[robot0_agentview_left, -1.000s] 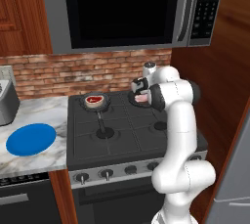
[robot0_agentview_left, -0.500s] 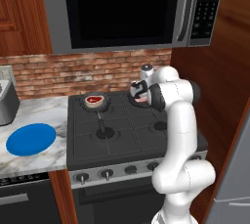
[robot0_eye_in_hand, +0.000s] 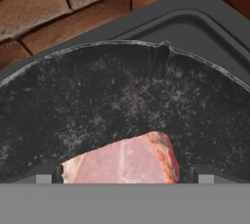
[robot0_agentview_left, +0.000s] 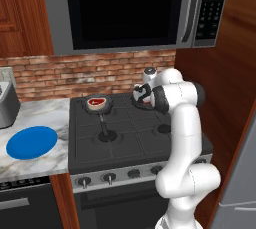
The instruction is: Place one of the steaks on the plate and the other in the bowl. Then place the bowl in the fridge.
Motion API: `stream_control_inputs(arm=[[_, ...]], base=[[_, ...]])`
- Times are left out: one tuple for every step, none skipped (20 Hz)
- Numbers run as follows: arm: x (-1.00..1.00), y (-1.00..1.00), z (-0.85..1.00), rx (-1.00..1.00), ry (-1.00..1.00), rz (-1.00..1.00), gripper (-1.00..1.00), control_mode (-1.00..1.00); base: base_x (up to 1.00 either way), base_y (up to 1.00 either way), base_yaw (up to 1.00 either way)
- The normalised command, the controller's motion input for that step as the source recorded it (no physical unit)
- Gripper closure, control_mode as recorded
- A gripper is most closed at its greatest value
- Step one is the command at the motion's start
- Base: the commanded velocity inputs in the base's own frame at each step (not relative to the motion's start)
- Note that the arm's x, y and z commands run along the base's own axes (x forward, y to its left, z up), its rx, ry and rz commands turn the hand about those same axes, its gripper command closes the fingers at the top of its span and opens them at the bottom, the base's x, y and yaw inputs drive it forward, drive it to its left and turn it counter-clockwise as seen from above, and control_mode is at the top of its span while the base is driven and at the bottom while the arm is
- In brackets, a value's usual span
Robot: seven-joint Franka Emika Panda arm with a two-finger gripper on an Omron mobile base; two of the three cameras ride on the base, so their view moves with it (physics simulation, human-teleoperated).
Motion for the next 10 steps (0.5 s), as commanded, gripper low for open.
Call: stream_control_inputs(arm=[[-0.04, 0.00, -0.15, 0.01, 0.00, 0.00, -1.00, -1.00], [-0.06, 0.00, -0.17, 0.01, 0.00, 0.00, -1.00, -1.00], [-0.07, 0.00, -0.17, 0.01, 0.00, 0.00, -1.00, -1.00], [-0.08, 0.00, -0.16, 0.01, 0.00, 0.00, 1.00, -1.00], [-0.06, 0.00, -0.16, 0.00, 0.00, 0.00, 1.00, -1.00], [-0.04, 0.00, -0.18, 0.00, 0.00, 0.00, 1.00, -1.00], [-0.01, 0.00, -0.18, 0.01, 0.00, 0.00, 1.00, -1.00], [0.00, 0.00, -0.17, 0.01, 0.00, 0.00, 1.00, -1.00], [0.00, 0.00, -0.18, 0.01, 0.00, 0.00, 1.00, -1.00], [0.00, 0.00, -0.18, 0.01, 0.00, 0.00, 1.00, -1.00]], base=[[0.00, 0.00, 0.00], [0.00, 0.00, 0.00], [0.00, 0.00, 0.00], [0.00, 0.00, 0.00], [0.00, 0.00, 0.00], [0.00, 0.00, 0.00], [0.00, 0.00, 0.00], [0.00, 0.00, 0.00], [0.00, 0.00, 0.00], [0.00, 0.00, 0.00]])
